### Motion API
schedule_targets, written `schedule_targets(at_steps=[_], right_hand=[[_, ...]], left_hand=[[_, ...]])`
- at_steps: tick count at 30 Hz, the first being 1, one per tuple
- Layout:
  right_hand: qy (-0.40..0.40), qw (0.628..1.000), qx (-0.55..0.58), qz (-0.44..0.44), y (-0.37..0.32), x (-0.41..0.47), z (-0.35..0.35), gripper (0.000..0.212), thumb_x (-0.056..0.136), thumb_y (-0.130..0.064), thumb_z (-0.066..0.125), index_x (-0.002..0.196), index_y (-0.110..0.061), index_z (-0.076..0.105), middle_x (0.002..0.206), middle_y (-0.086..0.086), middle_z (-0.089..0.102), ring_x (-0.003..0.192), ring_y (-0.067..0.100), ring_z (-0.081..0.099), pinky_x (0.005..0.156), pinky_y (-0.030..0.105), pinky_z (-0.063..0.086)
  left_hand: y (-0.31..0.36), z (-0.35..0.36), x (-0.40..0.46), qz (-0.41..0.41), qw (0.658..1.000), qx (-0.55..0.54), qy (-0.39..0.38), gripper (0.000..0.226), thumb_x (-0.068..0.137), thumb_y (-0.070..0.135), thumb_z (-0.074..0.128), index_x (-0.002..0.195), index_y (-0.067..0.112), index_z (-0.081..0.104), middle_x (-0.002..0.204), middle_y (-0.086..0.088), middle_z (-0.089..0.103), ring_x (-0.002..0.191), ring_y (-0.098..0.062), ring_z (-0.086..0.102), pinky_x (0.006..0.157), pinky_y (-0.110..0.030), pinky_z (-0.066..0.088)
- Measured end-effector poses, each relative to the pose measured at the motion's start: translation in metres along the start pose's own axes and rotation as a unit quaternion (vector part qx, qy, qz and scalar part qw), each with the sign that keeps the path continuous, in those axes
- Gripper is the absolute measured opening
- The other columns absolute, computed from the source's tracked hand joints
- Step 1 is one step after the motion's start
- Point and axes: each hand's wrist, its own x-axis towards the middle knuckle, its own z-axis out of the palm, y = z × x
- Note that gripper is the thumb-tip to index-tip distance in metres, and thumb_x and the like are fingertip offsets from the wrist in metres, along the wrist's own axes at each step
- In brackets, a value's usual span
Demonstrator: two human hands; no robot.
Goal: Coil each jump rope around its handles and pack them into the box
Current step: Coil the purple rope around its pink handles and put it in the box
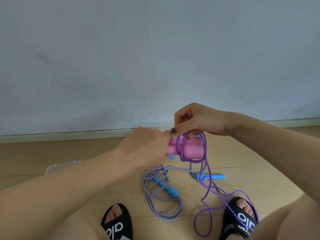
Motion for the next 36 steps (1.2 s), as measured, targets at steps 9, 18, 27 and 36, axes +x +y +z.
schedule_targets(at_steps=[9, 18, 27, 36], right_hand=[[0.161, 0.986, -0.017, -0.028, 0.007, 0.014, 0.015, 0.054, 0.096, -0.036, 0.060, 0.055, -0.007, 0.041, 0.052, 0.003, 0.031, 0.048, 0.013, 0.028, 0.050, 0.026, 0.028], [0.265, 0.957, 0.080, 0.089, 0.027, 0.002, 0.079, 0.054, 0.105, -0.039, 0.031, 0.061, -0.012, 0.046, 0.045, -0.004, 0.039, 0.038, 0.009, 0.033, 0.039, 0.019, 0.029], [0.185, 0.919, -0.347, -0.027, -0.007, -0.036, 0.111, 0.044, 0.106, -0.040, 0.020, 0.078, -0.016, 0.044, 0.060, -0.001, 0.041, 0.063, 0.028, 0.047, 0.059, 0.040, 0.040], [0.291, 0.839, -0.451, -0.095, -0.030, -0.017, 0.025, 0.062, 0.095, -0.058, 0.041, 0.056, -0.012, 0.031, 0.046, 0.003, 0.031, 0.050, 0.022, 0.031, 0.050, 0.031, 0.027]], left_hand=[[-0.015, -0.016, -0.012, 0.067, 0.976, -0.139, 0.156, 0.020, 0.069, 0.039, 0.052, 0.077, 0.023, 0.043, 0.061, 0.000, 0.057, 0.052, -0.030, 0.053, 0.051, -0.029, 0.027], [-0.067, -0.012, 0.007, -0.168, 0.939, -0.242, 0.178, 0.021, 0.094, 0.034, 0.048, 0.083, 0.019, 0.058, 0.072, -0.007, 0.061, 0.067, -0.033, 0.053, 0.059, -0.036, 0.042], [-0.074, 0.023, 0.019, -0.169, 0.984, -0.043, 0.022, 0.007, 0.089, 0.023, 0.049, 0.089, 0.017, 0.054, 0.069, 0.001, 0.044, 0.060, -0.024, 0.047, 0.057, -0.030, 0.032], [-0.016, 0.022, 0.007, -0.063, 0.997, 0.039, -0.013, 0.013, 0.091, 0.021, 0.049, 0.101, 0.015, 0.054, 0.090, -0.003, 0.063, 0.068, -0.027, 0.052, 0.057, -0.031, 0.026]])
